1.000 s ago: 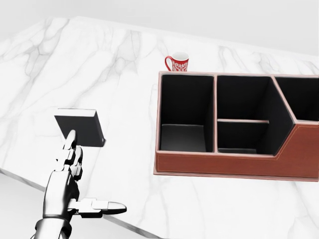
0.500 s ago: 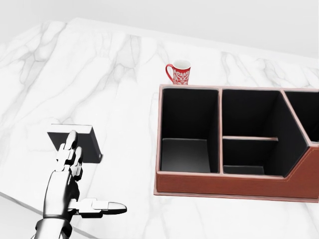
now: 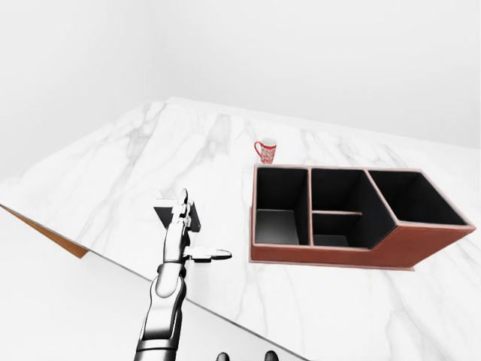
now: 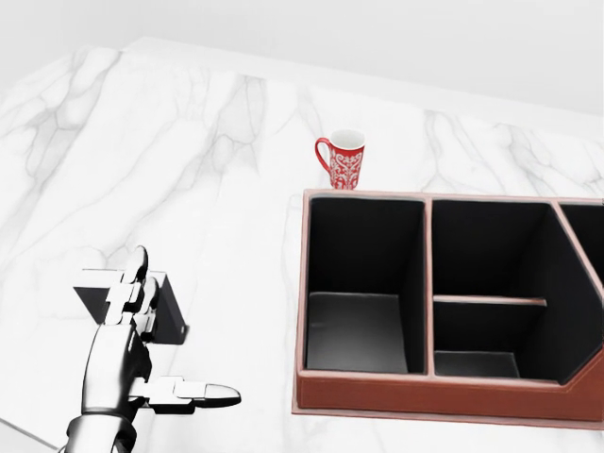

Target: Pick up the book and place it in the left compartment of the caddy.

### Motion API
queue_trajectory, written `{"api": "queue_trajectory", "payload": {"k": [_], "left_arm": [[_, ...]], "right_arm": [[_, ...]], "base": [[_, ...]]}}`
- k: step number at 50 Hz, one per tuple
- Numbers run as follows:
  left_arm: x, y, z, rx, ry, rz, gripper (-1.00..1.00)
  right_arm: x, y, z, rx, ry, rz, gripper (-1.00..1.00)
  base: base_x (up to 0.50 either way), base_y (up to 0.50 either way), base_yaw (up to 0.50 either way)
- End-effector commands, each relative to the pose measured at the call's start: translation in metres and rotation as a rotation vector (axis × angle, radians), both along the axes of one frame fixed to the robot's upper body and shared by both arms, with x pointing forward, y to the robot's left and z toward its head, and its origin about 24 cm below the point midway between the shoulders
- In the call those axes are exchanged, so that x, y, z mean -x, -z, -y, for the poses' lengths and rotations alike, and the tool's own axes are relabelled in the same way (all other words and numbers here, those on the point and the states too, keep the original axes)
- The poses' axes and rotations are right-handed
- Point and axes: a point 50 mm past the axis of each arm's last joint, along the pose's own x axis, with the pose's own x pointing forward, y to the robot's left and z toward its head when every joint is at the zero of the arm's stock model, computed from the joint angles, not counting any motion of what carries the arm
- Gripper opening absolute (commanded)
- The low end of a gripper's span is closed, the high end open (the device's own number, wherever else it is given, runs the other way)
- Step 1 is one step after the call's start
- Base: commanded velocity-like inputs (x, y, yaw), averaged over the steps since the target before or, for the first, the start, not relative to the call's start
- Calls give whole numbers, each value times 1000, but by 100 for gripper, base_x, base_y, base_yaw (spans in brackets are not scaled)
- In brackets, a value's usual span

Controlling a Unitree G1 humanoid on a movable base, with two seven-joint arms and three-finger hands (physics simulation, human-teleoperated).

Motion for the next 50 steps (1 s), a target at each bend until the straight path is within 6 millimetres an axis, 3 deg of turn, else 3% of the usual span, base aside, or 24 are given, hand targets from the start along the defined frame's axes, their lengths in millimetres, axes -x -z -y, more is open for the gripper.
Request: {"api": "queue_trajectory", "payload": {"k": [1,26,33,47,48,50], "left_arm": [[0,-1,0,0,2,4,100],[0,0,0,-7,-6,1,100],[3,-8,-7,-50,-85,36,100],[-3,-10,-24,-288,-311,68,100],[0,-13,-26,-479,-420,123,100],[0,-12,-25,-518,-437,132,100]], "right_arm": [[1,-2,0,6,2,6,100],[0,-1,0,-7,3,13,100],[2,-6,-2,1,-5,41,100],[0,-4,-3,2,-11,29,100],[0,-4,-3,4,-14,29,100],[0,-4,-3,5,-12,30,100]], "base": [[18,8,0],[18,7,0],[4,1,0],[0,0,0],[0,0,0],[0,0,0]]}}
